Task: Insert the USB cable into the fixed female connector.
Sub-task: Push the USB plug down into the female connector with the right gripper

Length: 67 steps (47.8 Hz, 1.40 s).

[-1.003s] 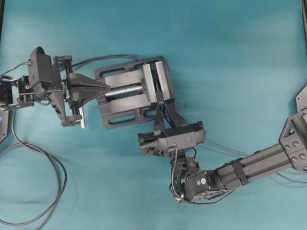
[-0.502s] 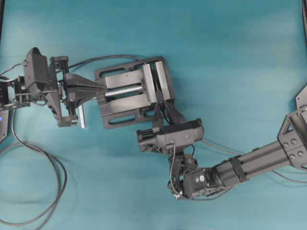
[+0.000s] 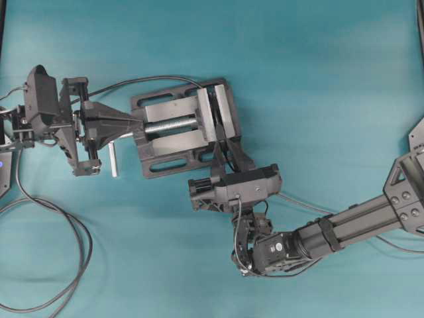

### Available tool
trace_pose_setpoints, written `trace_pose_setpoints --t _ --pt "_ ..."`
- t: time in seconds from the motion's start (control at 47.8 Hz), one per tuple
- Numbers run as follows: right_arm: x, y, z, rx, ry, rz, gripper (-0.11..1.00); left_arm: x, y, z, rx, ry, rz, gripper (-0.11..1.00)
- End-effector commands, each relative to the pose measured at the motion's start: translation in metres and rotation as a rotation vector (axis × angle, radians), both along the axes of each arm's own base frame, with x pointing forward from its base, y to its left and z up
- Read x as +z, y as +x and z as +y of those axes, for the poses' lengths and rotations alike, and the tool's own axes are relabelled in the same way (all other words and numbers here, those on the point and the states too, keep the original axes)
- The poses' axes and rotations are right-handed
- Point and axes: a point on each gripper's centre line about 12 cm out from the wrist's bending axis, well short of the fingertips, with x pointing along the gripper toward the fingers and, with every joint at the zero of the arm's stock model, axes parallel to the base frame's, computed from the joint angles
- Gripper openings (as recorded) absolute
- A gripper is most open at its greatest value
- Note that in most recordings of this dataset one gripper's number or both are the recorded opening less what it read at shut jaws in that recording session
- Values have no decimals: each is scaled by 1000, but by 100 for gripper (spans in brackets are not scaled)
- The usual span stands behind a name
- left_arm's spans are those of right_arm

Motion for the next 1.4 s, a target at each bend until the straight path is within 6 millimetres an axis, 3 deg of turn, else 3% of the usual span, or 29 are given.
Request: trace_pose_setpoints --t 0.0,0.711,1.296,1.38 --pt "15 8 -46 -88 7 -35 22 6 2 -1 -6 8 -27 2" --pt "12 3 -26 -37 43 -16 22 6 2 -1 -5 -2 -24 2" --pt "11 6 -23 -8 75 -26 22 6 2 -1 -4 -1 -22 2" --pt "13 5 -22 -17 77 -28 32 6 2 -1 -4 0 -23 2"
